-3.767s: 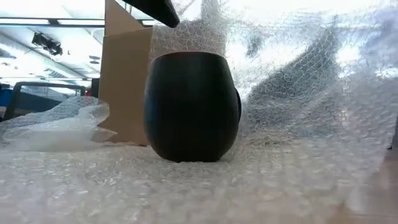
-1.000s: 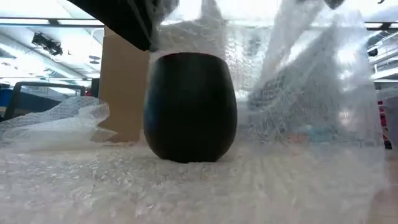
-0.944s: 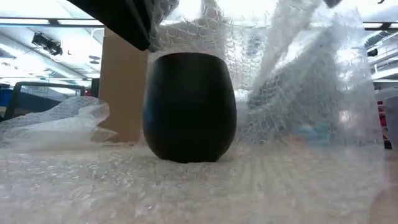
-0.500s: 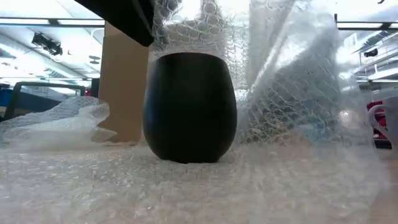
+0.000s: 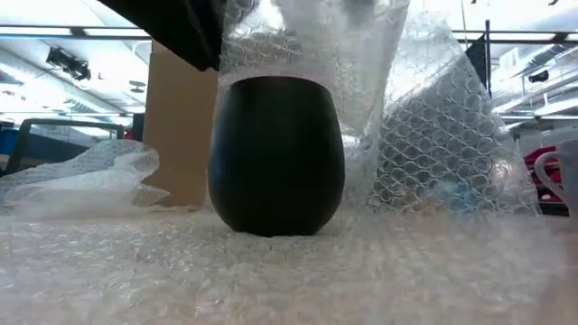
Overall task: Wrap mug
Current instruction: Wrap the orange mug with bubble wrap
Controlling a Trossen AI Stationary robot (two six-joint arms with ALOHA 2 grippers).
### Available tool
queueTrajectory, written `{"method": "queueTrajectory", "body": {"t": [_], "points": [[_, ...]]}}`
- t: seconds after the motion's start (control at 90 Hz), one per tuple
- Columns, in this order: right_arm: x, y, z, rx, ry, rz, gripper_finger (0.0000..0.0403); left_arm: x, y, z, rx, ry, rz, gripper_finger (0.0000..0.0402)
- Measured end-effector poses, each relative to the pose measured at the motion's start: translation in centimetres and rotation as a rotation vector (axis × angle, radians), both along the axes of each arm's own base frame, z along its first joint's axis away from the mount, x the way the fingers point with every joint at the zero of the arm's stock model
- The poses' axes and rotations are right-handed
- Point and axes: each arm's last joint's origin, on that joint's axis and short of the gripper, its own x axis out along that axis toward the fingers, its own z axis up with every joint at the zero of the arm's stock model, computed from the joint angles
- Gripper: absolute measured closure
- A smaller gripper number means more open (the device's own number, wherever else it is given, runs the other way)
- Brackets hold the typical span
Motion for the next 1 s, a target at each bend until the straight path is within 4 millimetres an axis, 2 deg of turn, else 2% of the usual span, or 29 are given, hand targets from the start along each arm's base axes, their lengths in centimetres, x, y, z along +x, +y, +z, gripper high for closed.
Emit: {"method": "queueTrajectory", "body": {"t": [0.311,0.489,0.678,0.856,1.0], "points": [[2.1,-0.4,-3.3,-0.038,0.041,-0.036,0.0403,-0.7,0.0,3.3,0.011,0.094,0.057,0.0322],[2.4,-0.3,-4.5,-0.073,0.072,-0.028,0.0403,-1.4,-0.8,4.6,0.057,0.059,0.056,0.0323],[2.9,0.0,-5.7,-0.091,0.079,-0.016,0.0403,-0.7,-0.7,5.2,0.172,-0.103,0.160,0.0323],[3.0,0.0,-5.7,-0.099,0.073,-0.013,0.0403,-0.1,-0.6,5.6,0.166,-0.182,0.203,0.0323],[3.0,0.0,-5.6,-0.119,0.067,-0.001,0.0403,0.0,-0.5,4.3,0.170,-0.181,0.208,0.0324]]}}
